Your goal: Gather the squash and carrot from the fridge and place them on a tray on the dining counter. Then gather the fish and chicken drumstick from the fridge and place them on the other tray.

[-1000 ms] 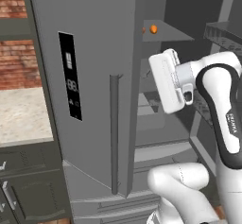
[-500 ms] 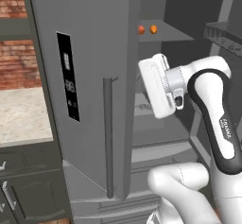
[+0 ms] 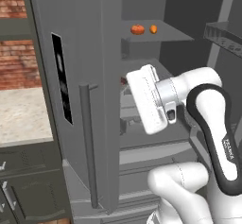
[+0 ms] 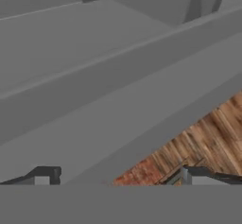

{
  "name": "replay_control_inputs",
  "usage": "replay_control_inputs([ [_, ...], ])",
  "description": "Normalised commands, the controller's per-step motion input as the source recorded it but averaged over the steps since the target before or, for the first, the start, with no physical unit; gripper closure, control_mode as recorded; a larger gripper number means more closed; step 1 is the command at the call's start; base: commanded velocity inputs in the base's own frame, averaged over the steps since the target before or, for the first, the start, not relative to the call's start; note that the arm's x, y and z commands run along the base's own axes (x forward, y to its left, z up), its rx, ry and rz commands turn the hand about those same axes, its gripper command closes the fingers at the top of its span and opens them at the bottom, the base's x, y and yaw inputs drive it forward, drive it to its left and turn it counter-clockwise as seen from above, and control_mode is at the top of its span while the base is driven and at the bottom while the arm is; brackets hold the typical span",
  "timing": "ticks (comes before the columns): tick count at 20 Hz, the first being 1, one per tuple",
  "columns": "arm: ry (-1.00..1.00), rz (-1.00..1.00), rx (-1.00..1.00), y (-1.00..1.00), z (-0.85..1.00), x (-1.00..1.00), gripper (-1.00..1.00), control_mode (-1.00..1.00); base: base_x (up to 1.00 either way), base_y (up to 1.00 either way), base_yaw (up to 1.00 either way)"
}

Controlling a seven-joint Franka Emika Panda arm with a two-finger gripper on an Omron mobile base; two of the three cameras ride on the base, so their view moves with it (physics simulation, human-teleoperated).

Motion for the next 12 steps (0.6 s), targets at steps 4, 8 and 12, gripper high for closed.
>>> replay_control_inputs([
  [4,0.11,0.09,0.01,0.72,-0.09,-0.20,-1.00,-1.00,0.00,0.00,0.00],
  [8,0.13,0.09,0.00,0.71,-0.09,-0.10,-1.00,-1.00,0.00,0.00,0.00],
  [12,0.04,0.06,0.00,0.53,-0.03,-0.11,-1.00,-1.00,0.00,0.00,0.00],
])
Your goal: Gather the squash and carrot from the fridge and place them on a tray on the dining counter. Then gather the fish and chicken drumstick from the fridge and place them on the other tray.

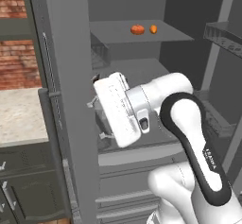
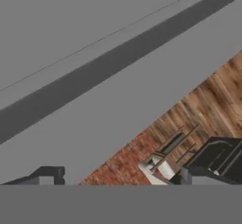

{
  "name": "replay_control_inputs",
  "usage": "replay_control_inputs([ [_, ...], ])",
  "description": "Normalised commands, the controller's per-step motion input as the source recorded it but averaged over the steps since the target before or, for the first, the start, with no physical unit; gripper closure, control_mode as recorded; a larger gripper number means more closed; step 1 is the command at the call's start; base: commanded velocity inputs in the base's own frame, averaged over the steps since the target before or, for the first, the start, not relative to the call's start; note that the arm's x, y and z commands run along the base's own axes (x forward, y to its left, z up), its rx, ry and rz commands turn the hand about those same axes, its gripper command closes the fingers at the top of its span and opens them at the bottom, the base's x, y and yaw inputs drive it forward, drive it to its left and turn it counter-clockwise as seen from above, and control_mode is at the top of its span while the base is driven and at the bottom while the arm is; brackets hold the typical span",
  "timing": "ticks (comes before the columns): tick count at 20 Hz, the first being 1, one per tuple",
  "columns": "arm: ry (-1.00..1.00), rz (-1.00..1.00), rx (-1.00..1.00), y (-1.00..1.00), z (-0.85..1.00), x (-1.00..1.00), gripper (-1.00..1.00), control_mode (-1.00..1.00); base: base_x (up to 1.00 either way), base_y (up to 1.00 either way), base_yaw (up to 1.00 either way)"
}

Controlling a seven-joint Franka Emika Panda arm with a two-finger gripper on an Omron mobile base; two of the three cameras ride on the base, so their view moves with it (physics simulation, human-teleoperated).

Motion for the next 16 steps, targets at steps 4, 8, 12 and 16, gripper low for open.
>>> replay_control_inputs([
  [4,-0.14,0.01,0.03,-0.06,0.06,-0.23,-1.00,-1.00,0.00,0.00,0.00],
  [8,-0.32,0.00,0.14,-0.50,0.34,-0.40,-1.00,-1.00,0.00,0.00,0.00],
  [12,-0.33,-0.01,0.22,-0.79,0.42,-0.37,-1.00,-1.00,0.00,0.00,0.00],
  [16,-0.28,-0.06,0.19,-0.64,0.41,-0.31,-1.00,-1.00,0.00,0.00,0.00],
])
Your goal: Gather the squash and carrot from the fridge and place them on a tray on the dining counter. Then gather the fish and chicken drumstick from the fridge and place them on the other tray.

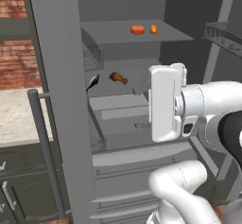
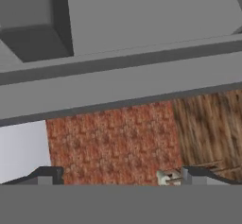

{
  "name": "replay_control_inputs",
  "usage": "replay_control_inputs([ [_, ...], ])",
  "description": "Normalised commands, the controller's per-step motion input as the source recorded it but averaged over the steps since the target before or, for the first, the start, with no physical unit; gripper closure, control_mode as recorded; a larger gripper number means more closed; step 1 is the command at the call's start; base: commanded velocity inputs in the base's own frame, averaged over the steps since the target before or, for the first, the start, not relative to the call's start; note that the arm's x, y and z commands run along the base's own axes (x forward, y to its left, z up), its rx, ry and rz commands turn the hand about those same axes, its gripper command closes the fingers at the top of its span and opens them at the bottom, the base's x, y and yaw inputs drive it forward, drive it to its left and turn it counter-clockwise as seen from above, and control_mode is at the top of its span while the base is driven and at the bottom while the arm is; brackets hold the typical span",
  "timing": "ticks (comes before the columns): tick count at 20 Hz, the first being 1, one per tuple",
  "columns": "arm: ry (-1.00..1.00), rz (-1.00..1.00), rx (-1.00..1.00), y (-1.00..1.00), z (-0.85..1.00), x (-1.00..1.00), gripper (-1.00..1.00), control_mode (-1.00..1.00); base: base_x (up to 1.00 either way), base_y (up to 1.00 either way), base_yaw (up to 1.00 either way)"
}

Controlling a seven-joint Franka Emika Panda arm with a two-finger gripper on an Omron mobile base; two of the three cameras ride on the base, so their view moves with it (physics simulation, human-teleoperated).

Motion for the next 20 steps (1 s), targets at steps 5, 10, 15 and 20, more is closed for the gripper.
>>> replay_control_inputs([
  [5,0.00,-0.07,0.03,0.02,0.08,0.05,-1.00,-1.00,0.00,0.00,0.00],
  [10,0.03,-0.04,-0.04,-0.03,0.03,-0.03,-1.00,-1.00,0.00,0.00,0.00],
  [15,0.17,-0.13,-0.26,0.02,0.07,0.00,-1.00,-1.00,0.00,0.00,0.00],
  [20,0.22,-0.06,-0.23,-0.21,0.05,-0.01,-1.00,-1.00,0.00,0.00,0.00],
])
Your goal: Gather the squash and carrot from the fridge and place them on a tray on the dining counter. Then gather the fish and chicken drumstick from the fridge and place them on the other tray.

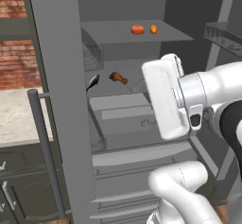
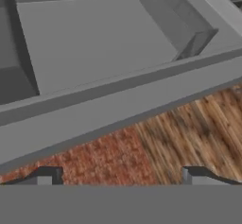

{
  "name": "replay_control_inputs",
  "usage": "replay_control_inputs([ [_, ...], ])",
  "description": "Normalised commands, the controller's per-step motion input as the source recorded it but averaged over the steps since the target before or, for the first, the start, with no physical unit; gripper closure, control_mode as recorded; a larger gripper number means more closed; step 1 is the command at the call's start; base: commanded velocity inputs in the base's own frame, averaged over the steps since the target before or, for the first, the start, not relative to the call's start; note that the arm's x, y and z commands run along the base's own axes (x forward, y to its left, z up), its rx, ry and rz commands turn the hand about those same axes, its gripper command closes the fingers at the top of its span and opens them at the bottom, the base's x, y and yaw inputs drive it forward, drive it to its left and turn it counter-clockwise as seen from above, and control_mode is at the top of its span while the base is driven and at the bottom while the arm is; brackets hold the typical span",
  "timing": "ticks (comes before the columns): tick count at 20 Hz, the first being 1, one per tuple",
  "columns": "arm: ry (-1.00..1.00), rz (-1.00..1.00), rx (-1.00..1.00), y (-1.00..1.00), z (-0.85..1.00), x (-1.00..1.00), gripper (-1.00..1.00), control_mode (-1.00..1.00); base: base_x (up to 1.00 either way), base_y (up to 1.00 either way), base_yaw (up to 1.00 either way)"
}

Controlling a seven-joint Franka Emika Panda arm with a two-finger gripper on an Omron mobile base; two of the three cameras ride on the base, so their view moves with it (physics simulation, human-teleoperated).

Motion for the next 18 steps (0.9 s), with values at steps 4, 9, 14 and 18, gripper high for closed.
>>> replay_control_inputs([
  [4,0.14,-0.01,-0.18,-0.44,0.03,-0.02,-1.00,-1.00,0.00,0.00,0.00],
  [9,0.00,0.04,-0.20,-0.38,-0.09,-0.01,-1.00,-1.00,0.00,0.00,0.00],
  [14,-0.18,0.11,-0.17,-0.26,-0.13,-0.03,-1.00,-1.00,0.00,0.00,0.00],
  [18,-0.19,0.11,-0.13,-0.15,-0.08,0.01,-1.00,-1.00,0.00,0.00,0.00],
])
